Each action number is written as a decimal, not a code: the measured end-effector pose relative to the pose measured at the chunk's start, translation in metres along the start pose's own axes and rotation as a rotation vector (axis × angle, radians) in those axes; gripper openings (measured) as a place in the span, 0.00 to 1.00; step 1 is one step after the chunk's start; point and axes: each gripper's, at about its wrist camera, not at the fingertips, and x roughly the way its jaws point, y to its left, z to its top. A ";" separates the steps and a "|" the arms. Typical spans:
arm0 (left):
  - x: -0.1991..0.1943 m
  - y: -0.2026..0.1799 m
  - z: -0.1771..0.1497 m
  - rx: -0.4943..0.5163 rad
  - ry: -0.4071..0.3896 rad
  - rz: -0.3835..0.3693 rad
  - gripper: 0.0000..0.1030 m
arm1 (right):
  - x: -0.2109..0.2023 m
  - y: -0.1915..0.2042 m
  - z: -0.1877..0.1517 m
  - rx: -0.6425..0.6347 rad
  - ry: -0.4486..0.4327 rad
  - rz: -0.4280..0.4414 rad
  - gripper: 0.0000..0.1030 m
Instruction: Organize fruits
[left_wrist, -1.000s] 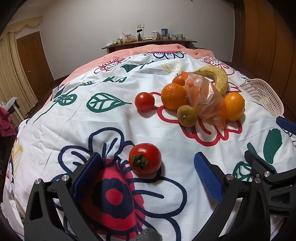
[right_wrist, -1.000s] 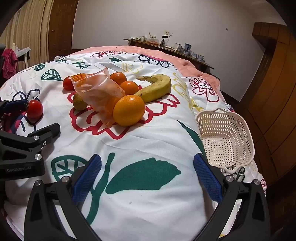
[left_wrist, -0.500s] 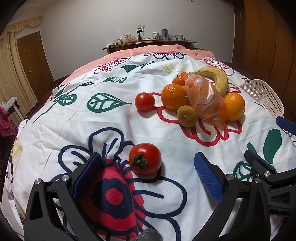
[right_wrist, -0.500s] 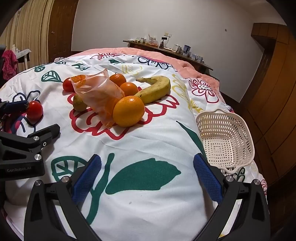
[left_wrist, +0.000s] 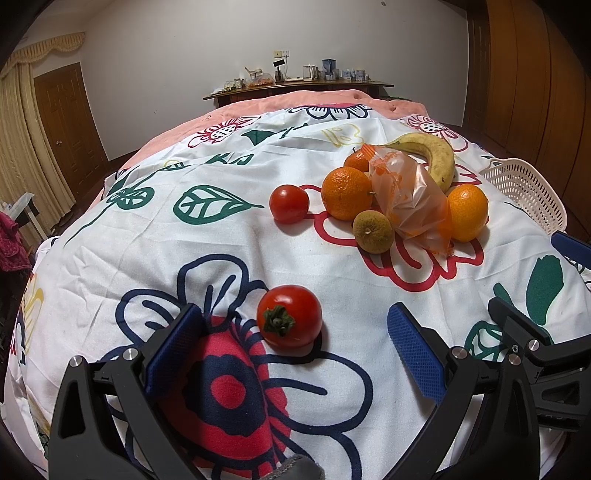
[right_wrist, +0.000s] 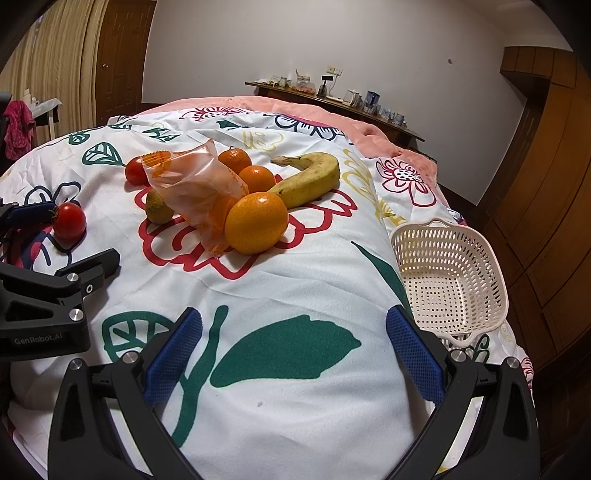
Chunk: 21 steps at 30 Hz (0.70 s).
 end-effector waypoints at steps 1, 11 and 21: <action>0.000 0.000 0.000 0.000 0.000 0.000 0.98 | 0.000 0.000 0.000 -0.001 -0.001 -0.001 0.95; 0.000 0.000 0.000 -0.001 -0.001 0.000 0.98 | 0.000 0.000 -0.001 0.000 -0.003 0.000 0.95; 0.000 0.000 0.000 -0.001 -0.002 0.000 0.98 | 0.000 -0.001 0.000 0.011 -0.001 0.022 0.95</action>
